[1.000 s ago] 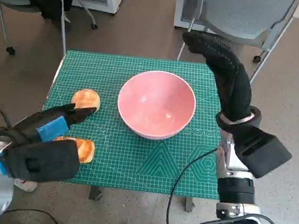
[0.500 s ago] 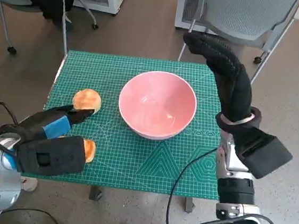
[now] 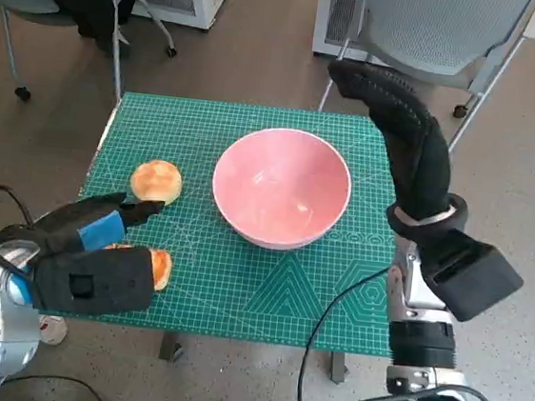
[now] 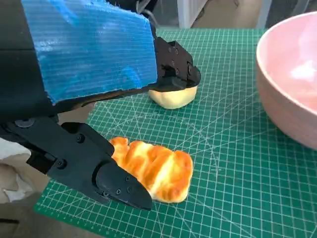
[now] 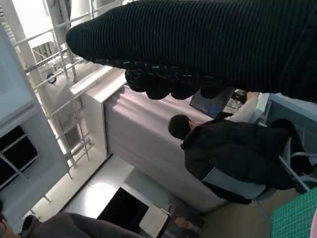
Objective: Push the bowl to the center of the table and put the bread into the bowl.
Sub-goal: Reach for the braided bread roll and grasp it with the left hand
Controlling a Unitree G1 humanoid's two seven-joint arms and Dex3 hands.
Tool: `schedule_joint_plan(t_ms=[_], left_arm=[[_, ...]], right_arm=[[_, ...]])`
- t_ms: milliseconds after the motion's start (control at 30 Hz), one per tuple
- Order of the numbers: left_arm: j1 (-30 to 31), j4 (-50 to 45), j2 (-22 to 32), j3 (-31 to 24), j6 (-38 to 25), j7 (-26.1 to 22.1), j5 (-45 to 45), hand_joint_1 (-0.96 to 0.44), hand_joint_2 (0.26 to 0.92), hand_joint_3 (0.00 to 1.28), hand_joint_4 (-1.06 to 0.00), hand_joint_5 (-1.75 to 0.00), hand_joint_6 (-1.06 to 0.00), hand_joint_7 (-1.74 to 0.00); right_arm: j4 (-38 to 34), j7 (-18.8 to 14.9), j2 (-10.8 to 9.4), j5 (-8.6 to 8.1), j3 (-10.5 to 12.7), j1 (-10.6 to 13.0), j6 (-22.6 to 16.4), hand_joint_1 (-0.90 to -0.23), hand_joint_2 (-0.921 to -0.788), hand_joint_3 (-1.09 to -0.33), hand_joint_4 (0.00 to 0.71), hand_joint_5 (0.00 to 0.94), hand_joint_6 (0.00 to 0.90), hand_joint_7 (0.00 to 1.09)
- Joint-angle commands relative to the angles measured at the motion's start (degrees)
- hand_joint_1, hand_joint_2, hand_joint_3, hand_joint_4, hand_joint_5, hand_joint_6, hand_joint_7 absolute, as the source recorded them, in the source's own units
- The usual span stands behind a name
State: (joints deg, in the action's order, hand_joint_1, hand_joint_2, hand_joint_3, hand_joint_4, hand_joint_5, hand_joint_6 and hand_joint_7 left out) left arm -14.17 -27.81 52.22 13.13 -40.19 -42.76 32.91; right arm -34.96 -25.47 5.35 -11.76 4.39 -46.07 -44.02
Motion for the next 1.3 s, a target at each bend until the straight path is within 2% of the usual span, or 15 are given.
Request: schedule_joint_plan(t_ms=[33, 433, 967, 1300], left_arm=[[0.81, 1.19, 0.00, 1.28, -0.43, -0.89, 1.58, -0.28, 0.691, 0.00, -0.15, 0.00, -0.30, 0.00], [-0.33, 5.73, -1.85, 4.09, -1.22, -2.06, 3.61, -0.26, 0.694, 0.00, -0.14, 0.00, -0.30, 0.00], [-4.23, 15.59, -5.58, 8.08, -1.09, -2.31, 5.04, -0.26, 0.699, 0.00, -0.14, 0.00, -0.29, 0.00], [-6.27, 21.79, -7.95, 8.80, -0.02, -1.13, 5.27, -0.19, 0.703, 0.00, -0.18, -0.01, -0.31, -0.01]], right_arm=[[0.07, -0.67, 0.01, -0.88, 0.05, 1.62, 1.10, -0.690, -0.921, -0.793, 0.135, 0.000, -0.001, 0.45], [0.60, -1.21, 0.57, -1.62, 0.11, 1.98, 1.76, -0.692, -0.921, -0.795, 0.133, 0.000, -0.001, 0.45], [2.14, -1.61, 1.47, -1.74, -0.04, 2.48, 3.07, -0.691, -0.921, -0.798, 0.132, 0.000, -0.001, 0.45], [3.20, -1.85, 1.90, -1.65, 0.00, 2.91, 3.55, -0.691, -0.921, -0.798, 0.132, 0.000, -0.001, 0.45]])
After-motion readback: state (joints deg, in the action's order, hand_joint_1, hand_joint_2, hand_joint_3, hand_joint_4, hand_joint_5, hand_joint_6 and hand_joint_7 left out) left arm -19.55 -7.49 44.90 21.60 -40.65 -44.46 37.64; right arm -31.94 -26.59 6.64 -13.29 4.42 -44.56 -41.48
